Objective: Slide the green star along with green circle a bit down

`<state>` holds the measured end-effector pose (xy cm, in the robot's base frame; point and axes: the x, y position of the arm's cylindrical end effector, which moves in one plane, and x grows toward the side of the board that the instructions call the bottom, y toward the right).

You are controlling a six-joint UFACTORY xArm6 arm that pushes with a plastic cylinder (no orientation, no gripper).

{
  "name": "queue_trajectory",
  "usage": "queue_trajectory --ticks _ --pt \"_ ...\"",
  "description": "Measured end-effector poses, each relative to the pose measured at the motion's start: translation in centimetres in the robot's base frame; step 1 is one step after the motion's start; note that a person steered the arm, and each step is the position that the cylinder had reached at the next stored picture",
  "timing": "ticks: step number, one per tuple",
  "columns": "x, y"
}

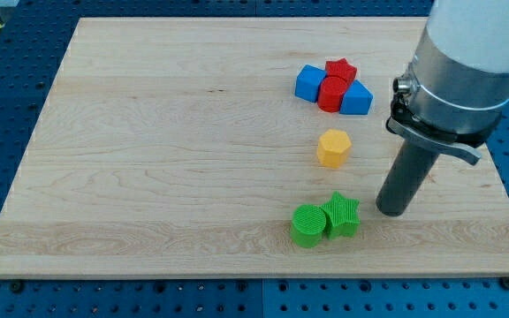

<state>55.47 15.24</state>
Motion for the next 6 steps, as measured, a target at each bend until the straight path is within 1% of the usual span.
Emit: queue_trajectory --ticks 3,4,5,6 --pt "0.5 -5.1" --pt "2.5 -5.2" --pt "2.5 -5.0" --pt "-0.2 -4.9"
